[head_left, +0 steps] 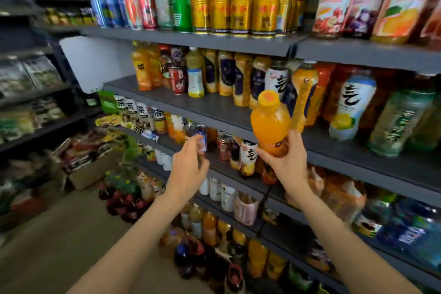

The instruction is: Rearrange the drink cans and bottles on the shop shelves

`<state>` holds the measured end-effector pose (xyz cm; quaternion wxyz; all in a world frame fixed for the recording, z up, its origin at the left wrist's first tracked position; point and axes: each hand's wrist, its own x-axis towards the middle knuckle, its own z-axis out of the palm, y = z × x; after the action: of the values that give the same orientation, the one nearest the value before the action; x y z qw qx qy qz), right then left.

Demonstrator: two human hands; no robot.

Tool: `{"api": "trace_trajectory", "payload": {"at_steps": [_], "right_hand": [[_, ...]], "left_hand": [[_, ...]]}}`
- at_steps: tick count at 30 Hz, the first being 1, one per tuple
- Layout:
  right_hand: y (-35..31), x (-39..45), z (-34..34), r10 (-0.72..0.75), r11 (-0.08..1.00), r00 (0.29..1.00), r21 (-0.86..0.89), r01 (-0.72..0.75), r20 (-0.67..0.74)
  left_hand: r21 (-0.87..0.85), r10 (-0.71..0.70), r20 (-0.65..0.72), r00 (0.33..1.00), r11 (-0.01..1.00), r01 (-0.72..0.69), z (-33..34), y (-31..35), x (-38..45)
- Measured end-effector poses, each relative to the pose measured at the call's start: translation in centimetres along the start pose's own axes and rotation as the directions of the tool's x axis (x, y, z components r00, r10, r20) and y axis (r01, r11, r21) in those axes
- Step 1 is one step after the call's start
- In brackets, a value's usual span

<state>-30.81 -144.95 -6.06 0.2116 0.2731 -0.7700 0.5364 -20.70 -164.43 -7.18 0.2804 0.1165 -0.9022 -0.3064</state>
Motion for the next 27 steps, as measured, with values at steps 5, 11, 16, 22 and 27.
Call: {"api": "trace_trajectory", "payload": {"at_steps": [5,11,16,22,27], "right_hand": [[-0.4,4.0,7.7,-0.019,0.997,0.999,0.077,0.016,0.039],[0.0,10.9,18.2,-0.025,0.990,0.995,0.142,0.010,0.101],[-1.1,17.0,29.7,0.076,0.985,0.953,0.126,-0.118,0.292],[-1.0,22.4,42.9,0.150,0.985,0.960,0.050,-0.167,0.238],[-1.2,25.8,51.4,0.219,0.976,0.968,-0.022,-0.218,0.126]], "left_hand": [[0.020,-0.017,-0.043,0.999,1.000,0.018,-2.7,-6.2,3.8],[0.047,-0.017,-0.095,0.995,0.999,0.021,-6.1,-13.9,12.6],[0.051,-0.086,-0.137,0.987,0.994,0.094,-9.7,-20.6,19.3],[0.054,-0.132,-0.132,0.982,0.989,0.140,-13.2,-30.5,25.9],[0.022,-0.061,-0.013,0.998,0.998,0.061,-12.6,-37.6,33.6]]}}
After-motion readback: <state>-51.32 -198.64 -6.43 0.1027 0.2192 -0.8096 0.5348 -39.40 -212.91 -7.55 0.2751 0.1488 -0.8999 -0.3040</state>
